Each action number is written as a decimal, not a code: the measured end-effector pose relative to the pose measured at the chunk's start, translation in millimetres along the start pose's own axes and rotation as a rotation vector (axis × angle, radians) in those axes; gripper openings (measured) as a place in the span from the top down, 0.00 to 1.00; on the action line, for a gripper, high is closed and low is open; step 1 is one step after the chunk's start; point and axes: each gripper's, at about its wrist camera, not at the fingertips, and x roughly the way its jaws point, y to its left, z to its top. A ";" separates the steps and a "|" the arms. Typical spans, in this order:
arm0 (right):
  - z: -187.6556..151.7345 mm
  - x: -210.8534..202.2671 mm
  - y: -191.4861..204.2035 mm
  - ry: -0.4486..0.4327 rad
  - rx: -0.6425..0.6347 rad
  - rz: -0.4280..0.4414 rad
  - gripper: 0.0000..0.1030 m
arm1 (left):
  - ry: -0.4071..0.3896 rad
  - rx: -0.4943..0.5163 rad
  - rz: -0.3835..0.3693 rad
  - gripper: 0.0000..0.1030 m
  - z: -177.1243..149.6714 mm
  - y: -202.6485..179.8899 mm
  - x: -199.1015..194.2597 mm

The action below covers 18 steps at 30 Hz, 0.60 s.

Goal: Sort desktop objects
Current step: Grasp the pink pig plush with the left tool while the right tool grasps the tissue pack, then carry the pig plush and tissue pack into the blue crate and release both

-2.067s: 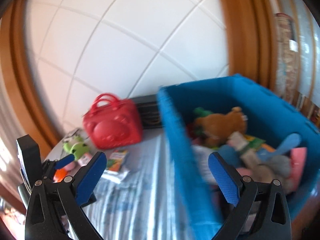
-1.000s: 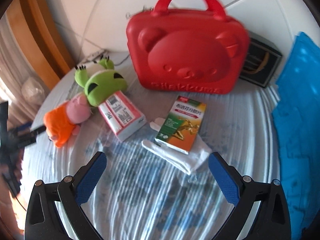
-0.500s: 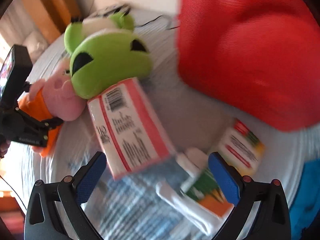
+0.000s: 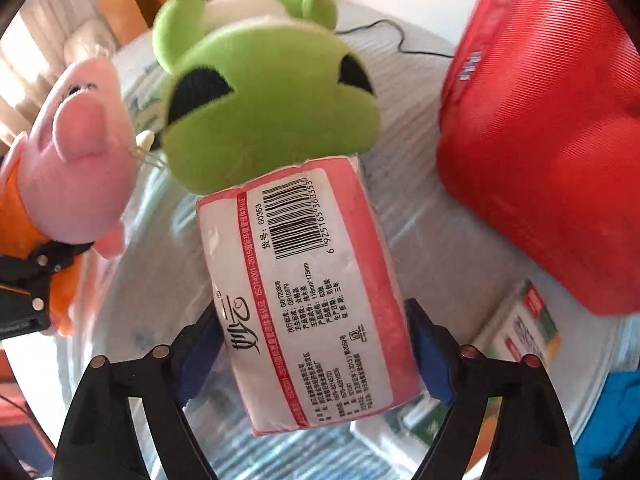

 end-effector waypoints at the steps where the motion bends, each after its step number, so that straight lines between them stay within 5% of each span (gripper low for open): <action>1: -6.9 -10.1 -1.8 -0.019 0.018 0.007 0.17 | -0.015 -0.002 -0.001 0.23 -2.6 -1.1 -6.2; 12: -97.6 -157.4 -4.5 -0.318 0.138 -0.088 0.17 | -0.221 0.030 -0.052 0.23 -48.8 -50.9 -115.3; 18: -189.5 -257.3 -22.0 -0.510 0.291 -0.148 0.17 | -0.351 0.110 -0.122 0.23 -66.5 -97.5 -182.1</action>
